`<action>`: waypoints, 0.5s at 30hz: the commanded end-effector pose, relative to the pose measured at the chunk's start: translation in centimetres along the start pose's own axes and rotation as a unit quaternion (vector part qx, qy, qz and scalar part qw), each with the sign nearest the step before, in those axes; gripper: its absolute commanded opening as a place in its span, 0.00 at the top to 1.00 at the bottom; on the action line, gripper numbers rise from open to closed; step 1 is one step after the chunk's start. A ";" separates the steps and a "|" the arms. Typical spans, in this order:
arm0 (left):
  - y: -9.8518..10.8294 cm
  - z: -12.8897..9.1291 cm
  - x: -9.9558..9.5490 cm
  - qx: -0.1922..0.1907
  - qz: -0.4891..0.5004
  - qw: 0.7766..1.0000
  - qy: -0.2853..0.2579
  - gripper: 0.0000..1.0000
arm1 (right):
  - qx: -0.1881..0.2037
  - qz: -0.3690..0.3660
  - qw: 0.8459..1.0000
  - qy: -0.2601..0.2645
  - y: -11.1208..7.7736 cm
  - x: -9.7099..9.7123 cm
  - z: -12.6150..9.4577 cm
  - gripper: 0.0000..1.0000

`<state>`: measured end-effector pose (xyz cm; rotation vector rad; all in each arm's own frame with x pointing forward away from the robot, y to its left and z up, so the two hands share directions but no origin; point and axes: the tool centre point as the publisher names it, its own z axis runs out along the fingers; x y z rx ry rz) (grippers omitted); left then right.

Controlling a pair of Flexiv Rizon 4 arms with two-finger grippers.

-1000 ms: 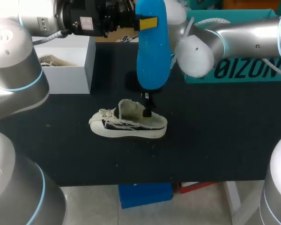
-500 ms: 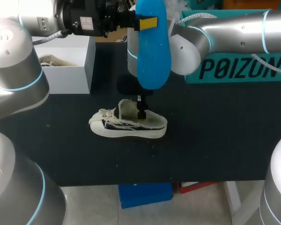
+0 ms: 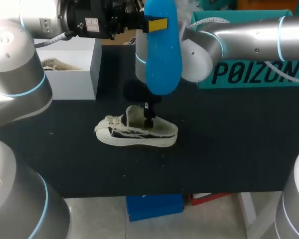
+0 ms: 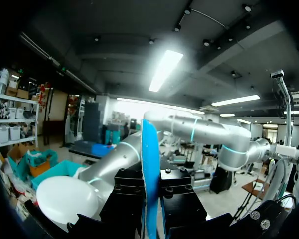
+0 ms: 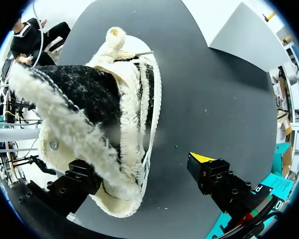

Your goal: Take the shoe out of the shoebox, open the shoe tongue, remove and reinsert the insole, then place the shoe into the shoebox

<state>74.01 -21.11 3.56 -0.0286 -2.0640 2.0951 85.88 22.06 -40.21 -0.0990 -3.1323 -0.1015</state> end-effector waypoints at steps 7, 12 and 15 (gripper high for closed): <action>0.0 0.1 0.0 -0.001 0.000 1.000 -0.001 1.00 | 0.013 -0.001 1.000 0.012 0.1 -0.1 0.6 1.00; 0.0 0.1 0.0 -0.001 0.000 1.000 -0.001 1.00 | 0.013 -0.001 1.000 0.012 0.1 -0.1 0.6 1.00; 0.0 0.1 0.0 -0.001 0.000 1.000 -0.001 1.00 | 0.013 -0.001 1.000 0.012 0.1 -0.1 0.6 1.00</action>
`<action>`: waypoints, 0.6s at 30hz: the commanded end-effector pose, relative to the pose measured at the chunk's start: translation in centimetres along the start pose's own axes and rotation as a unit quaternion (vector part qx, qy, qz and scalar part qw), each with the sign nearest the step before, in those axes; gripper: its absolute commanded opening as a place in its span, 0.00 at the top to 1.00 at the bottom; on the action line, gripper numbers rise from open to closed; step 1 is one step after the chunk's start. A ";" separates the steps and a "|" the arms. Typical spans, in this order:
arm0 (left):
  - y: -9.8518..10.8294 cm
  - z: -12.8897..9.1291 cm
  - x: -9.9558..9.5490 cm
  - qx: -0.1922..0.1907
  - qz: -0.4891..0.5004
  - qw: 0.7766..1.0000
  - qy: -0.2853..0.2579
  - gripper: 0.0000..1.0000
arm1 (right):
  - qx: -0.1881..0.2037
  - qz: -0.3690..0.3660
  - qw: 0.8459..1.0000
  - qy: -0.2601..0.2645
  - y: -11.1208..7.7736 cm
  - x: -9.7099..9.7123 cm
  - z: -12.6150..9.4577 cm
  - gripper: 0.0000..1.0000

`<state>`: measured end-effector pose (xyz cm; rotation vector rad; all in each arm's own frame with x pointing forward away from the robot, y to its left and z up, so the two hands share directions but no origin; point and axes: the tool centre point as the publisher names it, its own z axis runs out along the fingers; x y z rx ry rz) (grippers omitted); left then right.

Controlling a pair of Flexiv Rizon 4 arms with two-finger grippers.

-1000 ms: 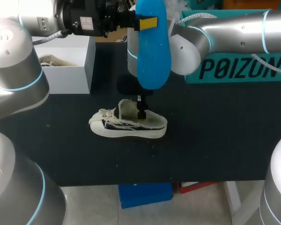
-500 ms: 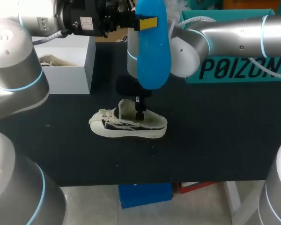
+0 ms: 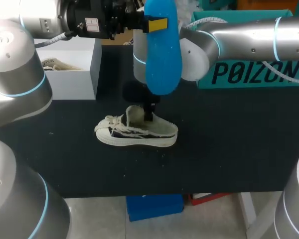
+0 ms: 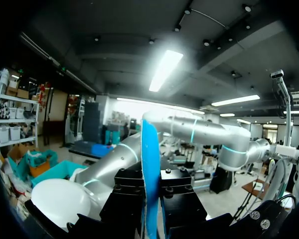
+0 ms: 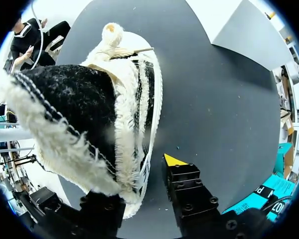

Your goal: Take the shoe out of the shoebox, open the shoe tongue, remove and reinsert the insole, then place the shoe into the shoebox

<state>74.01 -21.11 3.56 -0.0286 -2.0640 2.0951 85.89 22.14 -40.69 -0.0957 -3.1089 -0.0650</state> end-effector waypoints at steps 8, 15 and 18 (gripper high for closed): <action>0.0 0.1 0.0 -0.001 0.000 1.000 -0.001 1.00 | 0.001 0.000 1.000 0.000 0.1 0.0 0.1 1.00; 0.0 0.1 0.0 -0.001 0.000 1.000 -0.001 1.00 | 0.001 0.000 1.000 0.000 0.1 0.0 0.1 1.00; 0.0 0.1 0.0 -0.001 0.000 1.000 -0.001 1.00 | -0.006 0.010 1.000 -0.003 -0.7 0.3 -1.2 1.00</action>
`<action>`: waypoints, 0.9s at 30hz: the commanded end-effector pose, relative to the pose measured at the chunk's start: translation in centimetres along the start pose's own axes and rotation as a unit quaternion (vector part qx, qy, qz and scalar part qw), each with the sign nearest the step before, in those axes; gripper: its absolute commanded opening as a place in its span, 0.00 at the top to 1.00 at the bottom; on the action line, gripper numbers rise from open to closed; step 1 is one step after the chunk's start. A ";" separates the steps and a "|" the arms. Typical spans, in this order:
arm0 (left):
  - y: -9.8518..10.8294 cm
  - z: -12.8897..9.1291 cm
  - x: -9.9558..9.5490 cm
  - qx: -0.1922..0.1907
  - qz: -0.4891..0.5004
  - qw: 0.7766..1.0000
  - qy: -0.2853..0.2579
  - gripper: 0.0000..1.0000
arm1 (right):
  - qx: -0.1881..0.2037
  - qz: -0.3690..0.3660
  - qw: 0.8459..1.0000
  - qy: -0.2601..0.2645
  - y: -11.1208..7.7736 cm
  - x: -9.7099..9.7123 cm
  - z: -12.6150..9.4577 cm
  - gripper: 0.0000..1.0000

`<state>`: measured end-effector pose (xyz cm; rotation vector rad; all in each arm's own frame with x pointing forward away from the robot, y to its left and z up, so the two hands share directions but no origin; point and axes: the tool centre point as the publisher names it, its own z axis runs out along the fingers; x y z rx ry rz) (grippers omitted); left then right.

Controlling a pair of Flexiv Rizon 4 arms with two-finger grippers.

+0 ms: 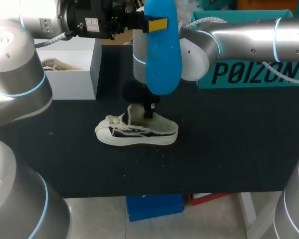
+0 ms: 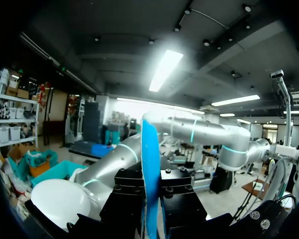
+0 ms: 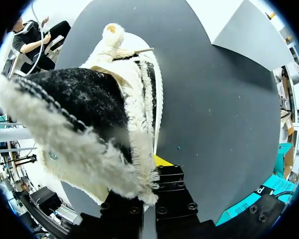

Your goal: Take the shoe out of the shoebox, open the shoe tongue, remove and reinsert the insole, then place the shoe into the shoebox

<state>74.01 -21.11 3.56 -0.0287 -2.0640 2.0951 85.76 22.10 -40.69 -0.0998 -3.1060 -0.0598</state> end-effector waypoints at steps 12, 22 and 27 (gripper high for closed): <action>0.0 0.1 0.0 -0.001 0.000 1.000 -0.001 1.00 | 0.035 0.144 0.987 -0.055 -3.6 -1.6 -7.7 1.00; 0.0 0.1 0.0 -0.001 0.000 1.000 -0.001 1.00 | 0.096 0.446 0.888 -0.054 -4.8 -4.0 -8.0 1.00; 0.0 0.1 0.0 -0.001 0.000 1.000 -0.001 1.00 | 0.120 0.586 0.800 -0.049 -5.4 -4.4 -7.7 1.00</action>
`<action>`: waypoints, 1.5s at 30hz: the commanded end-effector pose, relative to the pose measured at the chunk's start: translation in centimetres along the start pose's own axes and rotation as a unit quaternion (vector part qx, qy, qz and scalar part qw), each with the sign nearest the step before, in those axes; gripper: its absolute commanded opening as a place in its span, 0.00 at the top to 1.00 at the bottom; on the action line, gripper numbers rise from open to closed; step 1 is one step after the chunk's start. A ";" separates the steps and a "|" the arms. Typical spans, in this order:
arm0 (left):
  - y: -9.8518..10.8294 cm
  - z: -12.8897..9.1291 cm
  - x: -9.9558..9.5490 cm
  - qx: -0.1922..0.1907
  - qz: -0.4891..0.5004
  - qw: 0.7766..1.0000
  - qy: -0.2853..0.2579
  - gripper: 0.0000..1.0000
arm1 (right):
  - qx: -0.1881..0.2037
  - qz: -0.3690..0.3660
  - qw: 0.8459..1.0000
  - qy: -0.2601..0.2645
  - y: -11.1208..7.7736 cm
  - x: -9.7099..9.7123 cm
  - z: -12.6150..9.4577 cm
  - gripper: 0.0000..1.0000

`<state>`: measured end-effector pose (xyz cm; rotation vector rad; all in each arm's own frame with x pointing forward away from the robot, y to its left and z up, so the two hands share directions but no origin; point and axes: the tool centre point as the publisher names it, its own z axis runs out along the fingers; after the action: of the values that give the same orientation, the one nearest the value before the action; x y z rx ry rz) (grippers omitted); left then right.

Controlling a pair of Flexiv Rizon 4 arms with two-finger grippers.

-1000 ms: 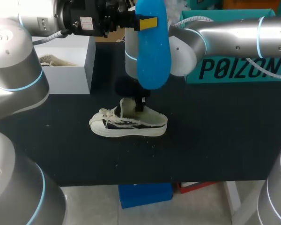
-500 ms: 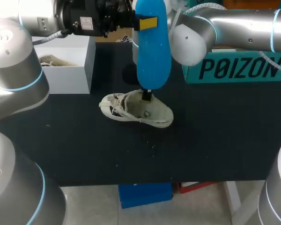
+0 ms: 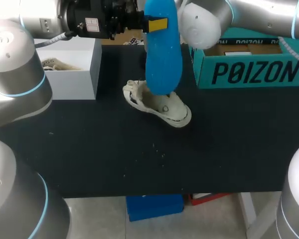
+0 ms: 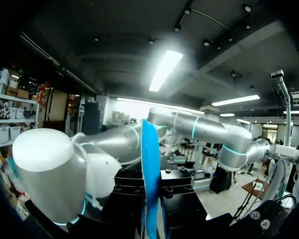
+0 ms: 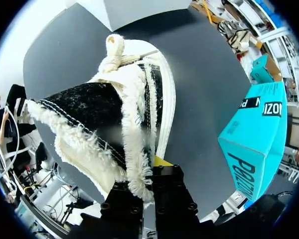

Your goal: Take the shoe out of the shoebox, open the shoe tongue, remove and reinsert the insole, then place the shoe into the shoebox

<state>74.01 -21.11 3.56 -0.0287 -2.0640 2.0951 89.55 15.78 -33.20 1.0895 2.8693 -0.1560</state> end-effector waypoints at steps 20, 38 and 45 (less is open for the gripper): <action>0.0 0.1 0.0 -0.001 0.000 1.000 -0.001 1.00 | 0.052 0.584 0.809 0.049 -1.1 0.9 -2.2 1.00; 0.0 0.1 0.0 -0.001 0.000 1.000 -0.001 1.00 | 0.011 0.550 0.834 0.040 -0.6 4.3 -0.1 1.00; 0.0 0.1 0.0 -0.001 0.000 1.000 -0.001 1.00 | -0.014 0.511 0.858 0.045 -0.1 5.0 0.2 1.00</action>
<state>74.01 -21.11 3.56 -0.0286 -2.0640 2.0951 86.20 19.08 -33.97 2.4328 1.9265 -0.0106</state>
